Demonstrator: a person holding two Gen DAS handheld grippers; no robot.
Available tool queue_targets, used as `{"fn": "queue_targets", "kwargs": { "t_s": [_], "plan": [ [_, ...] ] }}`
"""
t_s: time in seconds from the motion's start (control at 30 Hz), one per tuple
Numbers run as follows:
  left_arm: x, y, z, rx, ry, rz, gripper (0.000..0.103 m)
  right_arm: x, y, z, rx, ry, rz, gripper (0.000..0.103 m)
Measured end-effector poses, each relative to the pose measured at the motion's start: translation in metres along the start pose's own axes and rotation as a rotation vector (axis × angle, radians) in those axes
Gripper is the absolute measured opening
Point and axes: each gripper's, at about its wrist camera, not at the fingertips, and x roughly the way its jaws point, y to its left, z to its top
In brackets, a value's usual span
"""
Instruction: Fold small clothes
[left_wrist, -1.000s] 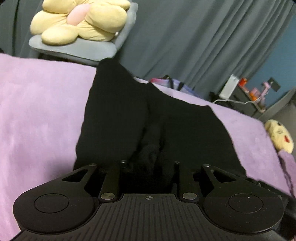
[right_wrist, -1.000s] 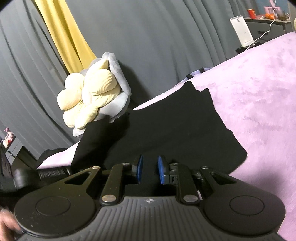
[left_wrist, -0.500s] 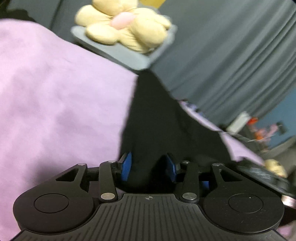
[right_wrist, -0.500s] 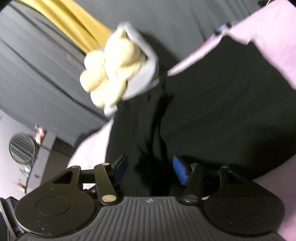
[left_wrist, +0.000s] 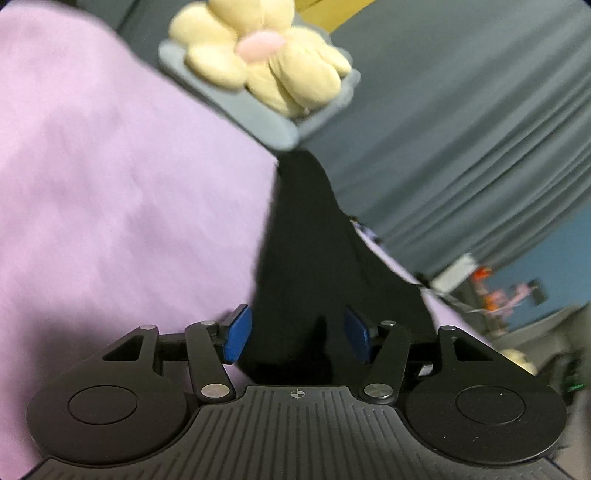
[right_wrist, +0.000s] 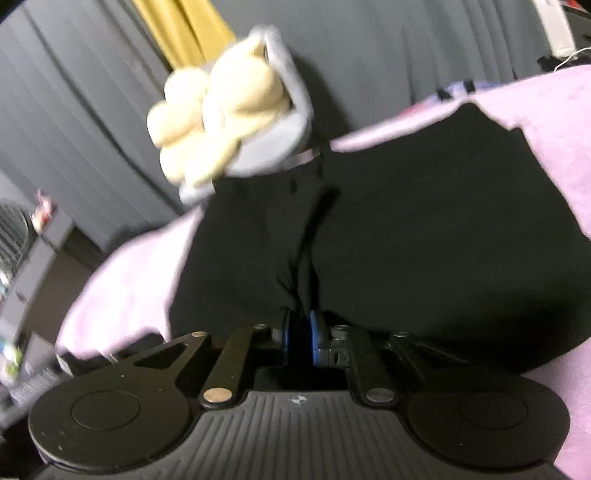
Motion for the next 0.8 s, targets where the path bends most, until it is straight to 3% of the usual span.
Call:
{"fn": "queue_targets", "kwargs": {
  "t_s": [0.1,0.17,0.2,0.27,0.33,0.4,0.43,0.47,0.67,0.73,0.8],
  "plan": [
    [-0.001,0.01,0.0,-0.046,-0.007,-0.04,0.063,-0.003,-0.014,0.012,0.127,-0.004,0.107,0.031],
    [-0.003,0.016,0.002,-0.097,-0.007,-0.078,0.064,0.0,-0.019,0.019,0.178,-0.022,0.149,0.052],
    [-0.004,0.021,0.003,-0.131,-0.018,-0.099,0.065,0.004,-0.022,0.023,0.197,-0.025,0.159,0.053],
    [-0.007,0.02,0.005,-0.122,-0.034,-0.04,0.065,0.015,-0.028,0.029,0.25,-0.022,0.159,0.053],
    [-0.007,0.015,0.008,-0.067,-0.045,0.074,0.066,0.023,-0.032,0.033,0.31,-0.014,0.18,0.052],
    [-0.007,0.016,0.009,-0.06,-0.057,0.129,0.069,0.026,-0.032,0.035,0.321,-0.018,0.19,0.039],
    [-0.006,0.018,0.009,-0.068,-0.054,0.13,0.07,0.027,-0.032,0.035,0.316,-0.022,0.185,0.025],
    [-0.005,0.02,0.009,-0.075,-0.047,0.127,0.07,0.029,-0.031,0.036,0.317,-0.021,0.185,0.022],
    [-0.007,0.02,0.006,-0.061,-0.051,0.11,0.075,0.044,-0.028,0.039,0.311,-0.005,0.186,0.024],
    [-0.008,0.021,0.004,-0.06,-0.055,0.11,0.075,0.045,-0.019,0.043,0.242,0.003,0.14,0.022],
    [-0.007,0.02,0.004,-0.059,-0.059,0.113,0.076,0.039,0.006,0.047,0.047,-0.011,0.046,0.019]
  ]
}}
